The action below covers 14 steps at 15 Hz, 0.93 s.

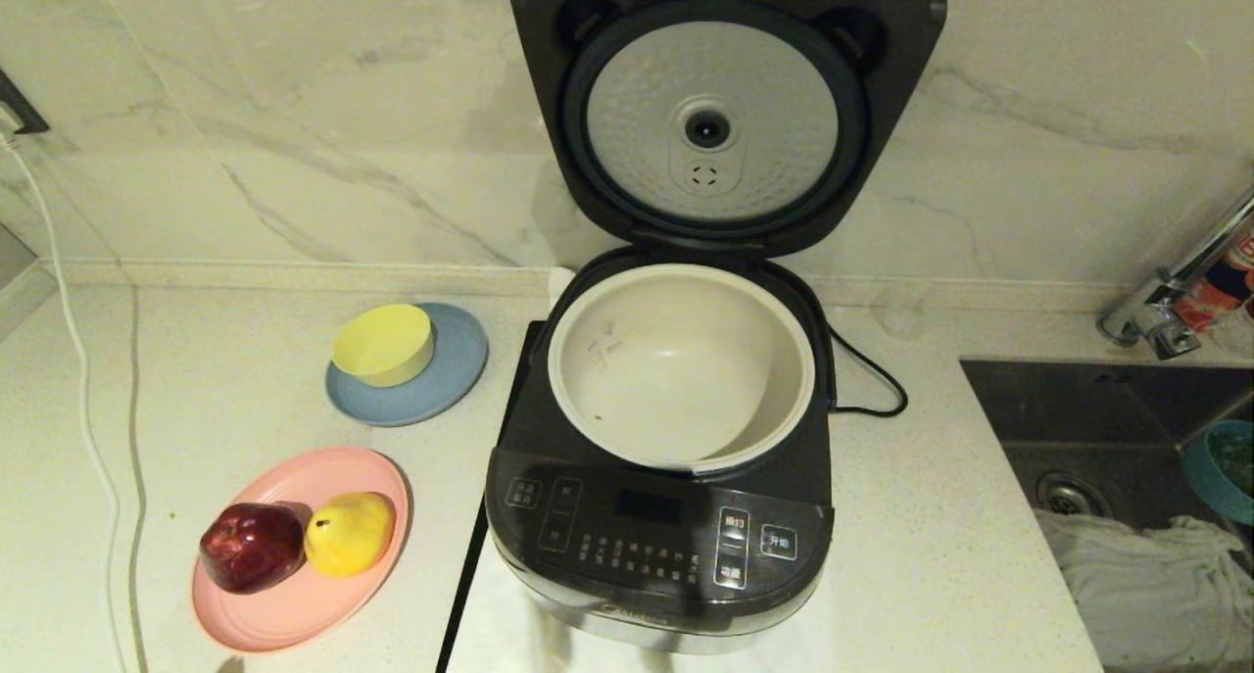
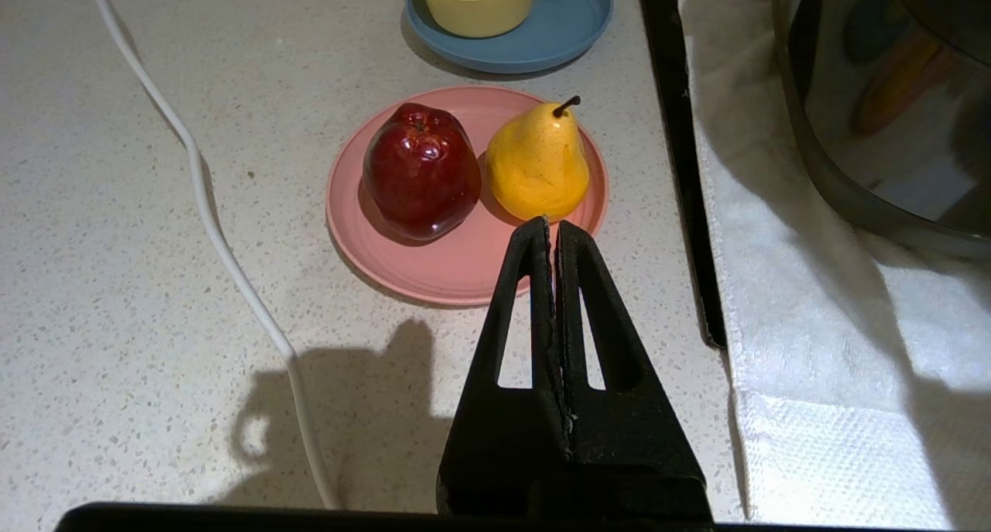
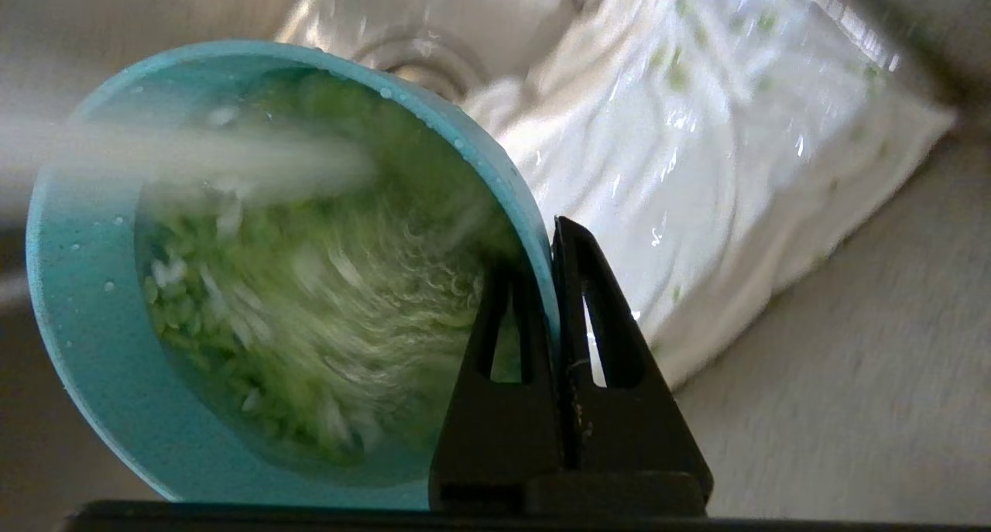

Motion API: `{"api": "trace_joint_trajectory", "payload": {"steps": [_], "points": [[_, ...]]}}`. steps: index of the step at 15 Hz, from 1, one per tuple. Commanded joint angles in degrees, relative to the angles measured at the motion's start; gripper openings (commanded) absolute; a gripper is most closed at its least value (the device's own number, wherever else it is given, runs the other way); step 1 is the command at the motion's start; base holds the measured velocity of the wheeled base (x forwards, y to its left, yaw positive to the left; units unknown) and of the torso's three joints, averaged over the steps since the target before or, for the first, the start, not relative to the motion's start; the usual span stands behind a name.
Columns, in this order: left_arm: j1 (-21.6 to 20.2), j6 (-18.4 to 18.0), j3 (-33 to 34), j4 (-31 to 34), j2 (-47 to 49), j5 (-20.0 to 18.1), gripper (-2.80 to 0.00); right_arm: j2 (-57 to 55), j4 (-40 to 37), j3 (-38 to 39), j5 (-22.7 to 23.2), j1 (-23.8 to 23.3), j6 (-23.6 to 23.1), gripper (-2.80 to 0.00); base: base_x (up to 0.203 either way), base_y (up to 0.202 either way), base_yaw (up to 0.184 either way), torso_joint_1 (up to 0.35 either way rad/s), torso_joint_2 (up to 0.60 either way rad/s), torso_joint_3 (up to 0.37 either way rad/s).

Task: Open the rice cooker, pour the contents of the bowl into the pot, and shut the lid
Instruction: Fill a bowl with water from the tap, then pour the water from the bowl into the rice cooker

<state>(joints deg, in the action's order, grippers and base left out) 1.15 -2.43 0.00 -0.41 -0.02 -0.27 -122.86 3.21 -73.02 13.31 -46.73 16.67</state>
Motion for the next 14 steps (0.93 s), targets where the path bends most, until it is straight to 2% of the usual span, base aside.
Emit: {"api": "trace_joint_trajectory", "payload": {"steps": [1,5,8,11,14], "points": [[0.0,0.0,0.5,0.0,-0.1,0.0,-2.80,5.6,0.4,5.9,0.1,2.2,-0.2,-2.80,0.000,0.000,0.000,0.000,0.00,0.000],[0.0,0.0,0.5,0.0,-0.1,0.0,-2.80,15.0,0.3,13.7,0.1,8.5,-0.5,-2.80,0.000,0.000,0.000,0.000,0.00,0.000],[0.0,0.0,0.5,0.0,-0.1,0.0,-2.80,23.4,-0.7,18.0,-0.1,15.0,-0.4,-2.80,0.000,0.000,0.000,0.000,0.00,0.000],[0.0,0.0,0.5,0.0,-0.1,0.0,-2.80,32.8,-8.8,18.3,-0.6,24.1,-0.1,-2.80,0.000,0.000,0.000,0.000,0.00,0.000],[0.0,0.0,0.5,0.0,-0.1,0.0,-2.80,39.6,-19.2,13.9,-1.0,34.1,0.1,-2.80,0.000,0.000,0.000,0.000,0.00,0.000]]}}
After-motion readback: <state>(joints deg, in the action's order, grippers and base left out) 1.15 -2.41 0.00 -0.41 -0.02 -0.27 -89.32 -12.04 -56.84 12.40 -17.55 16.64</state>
